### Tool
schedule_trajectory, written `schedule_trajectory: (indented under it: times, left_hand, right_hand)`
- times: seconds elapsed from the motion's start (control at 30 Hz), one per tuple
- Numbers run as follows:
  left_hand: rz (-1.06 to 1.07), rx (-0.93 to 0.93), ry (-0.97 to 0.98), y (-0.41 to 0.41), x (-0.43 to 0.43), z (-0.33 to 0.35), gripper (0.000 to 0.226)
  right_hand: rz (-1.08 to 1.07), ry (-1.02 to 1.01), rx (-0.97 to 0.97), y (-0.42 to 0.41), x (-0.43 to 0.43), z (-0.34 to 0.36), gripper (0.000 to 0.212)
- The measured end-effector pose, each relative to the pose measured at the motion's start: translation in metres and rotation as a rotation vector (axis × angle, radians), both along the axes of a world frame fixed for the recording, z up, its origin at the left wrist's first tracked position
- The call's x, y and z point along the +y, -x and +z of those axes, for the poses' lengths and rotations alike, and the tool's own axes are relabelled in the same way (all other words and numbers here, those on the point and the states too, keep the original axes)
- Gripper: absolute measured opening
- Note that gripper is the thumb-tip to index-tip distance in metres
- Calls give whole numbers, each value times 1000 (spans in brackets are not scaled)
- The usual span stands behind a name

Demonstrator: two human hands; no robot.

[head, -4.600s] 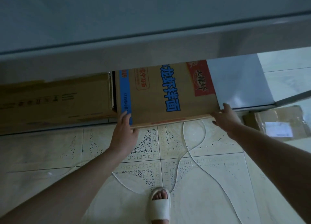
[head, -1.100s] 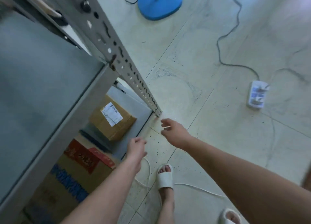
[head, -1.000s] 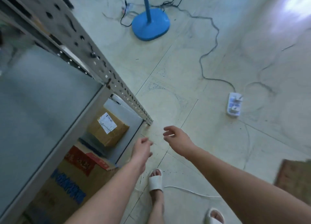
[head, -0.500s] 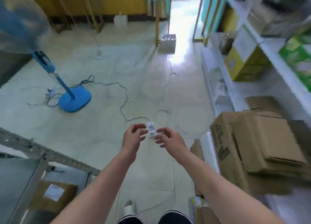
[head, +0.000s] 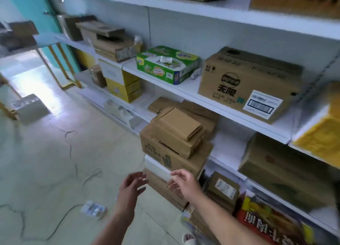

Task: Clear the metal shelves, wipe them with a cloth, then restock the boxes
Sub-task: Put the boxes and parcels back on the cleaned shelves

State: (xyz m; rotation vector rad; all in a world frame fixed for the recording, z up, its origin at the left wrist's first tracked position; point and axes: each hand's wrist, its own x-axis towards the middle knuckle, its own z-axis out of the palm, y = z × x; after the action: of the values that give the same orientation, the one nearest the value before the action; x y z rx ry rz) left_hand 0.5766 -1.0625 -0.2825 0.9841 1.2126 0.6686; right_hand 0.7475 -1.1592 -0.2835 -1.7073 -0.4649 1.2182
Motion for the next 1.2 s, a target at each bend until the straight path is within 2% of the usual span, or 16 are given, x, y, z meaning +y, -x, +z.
schedule_trajectory:
  times: [0.23,0.4,0.53,0.7,0.83,0.9,1.0,1.1,1.2]
  left_hand:
    - [-244,-40,-9,-65,-18,14,15]
    - [-378,-28,-53,-110,-3,26,18]
    - [-370,23,-43,-137,27,21,19]
    - [-207,103,7,-181,71,-4,26]
    - [-107,196,84,-222,99,-28,36]
    - [-110,220,125,-241,105,-32,40]
    - [-152,271,191,-269,109,-39,45]
    - [-151,307,195,-288,106,-40,32]
    - [-157,316,209,-295,102,-50,49]
  right_hand:
    - [-179,7,-153,-28,-56,16,17]
    - [-238,-15,-241,-79,-51,31,16]
    - [-207,-6,-341,-133,-11,37,15]
    - [-126,5,-362,-216,76,12,15]
    - [-24,72,-363,-262,143,-22,38]
    - [37,117,-376,-272,161,-35,48]
    - [55,181,-360,-280,173,-55,53]
    - [56,207,-363,-280,173,-67,51]
    - [55,219,-414,-279,173,-77,49]
